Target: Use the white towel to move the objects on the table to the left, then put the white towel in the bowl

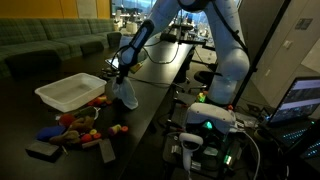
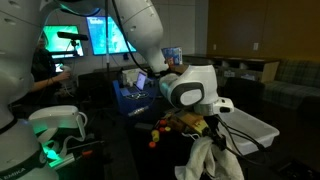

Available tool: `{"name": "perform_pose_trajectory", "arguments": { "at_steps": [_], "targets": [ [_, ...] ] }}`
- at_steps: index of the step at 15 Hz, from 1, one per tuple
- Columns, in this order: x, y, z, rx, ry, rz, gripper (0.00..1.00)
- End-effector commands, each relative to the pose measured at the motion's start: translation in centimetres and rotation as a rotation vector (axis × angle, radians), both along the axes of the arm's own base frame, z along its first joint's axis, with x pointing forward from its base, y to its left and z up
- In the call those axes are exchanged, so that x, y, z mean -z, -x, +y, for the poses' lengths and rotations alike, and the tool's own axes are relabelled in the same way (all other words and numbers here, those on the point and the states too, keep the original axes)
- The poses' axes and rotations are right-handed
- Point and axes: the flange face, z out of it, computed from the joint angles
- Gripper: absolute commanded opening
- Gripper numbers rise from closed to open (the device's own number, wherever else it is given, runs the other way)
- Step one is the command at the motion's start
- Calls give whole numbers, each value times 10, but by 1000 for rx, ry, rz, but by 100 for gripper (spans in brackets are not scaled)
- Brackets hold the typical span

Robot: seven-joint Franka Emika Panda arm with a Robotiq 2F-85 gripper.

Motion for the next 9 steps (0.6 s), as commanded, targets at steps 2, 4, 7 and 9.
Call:
{"name": "perform_pose_trajectory", "arguments": {
  "at_steps": [2,4,7,9],
  "targets": [
    [48,-35,-3,1,55,-78,2],
    [70,-49,-2,24,60,-113,2],
    [93,-64,-3,58,45,-147,2],
    [109,-73,-2,74,40,-157,2]
  ]
}}
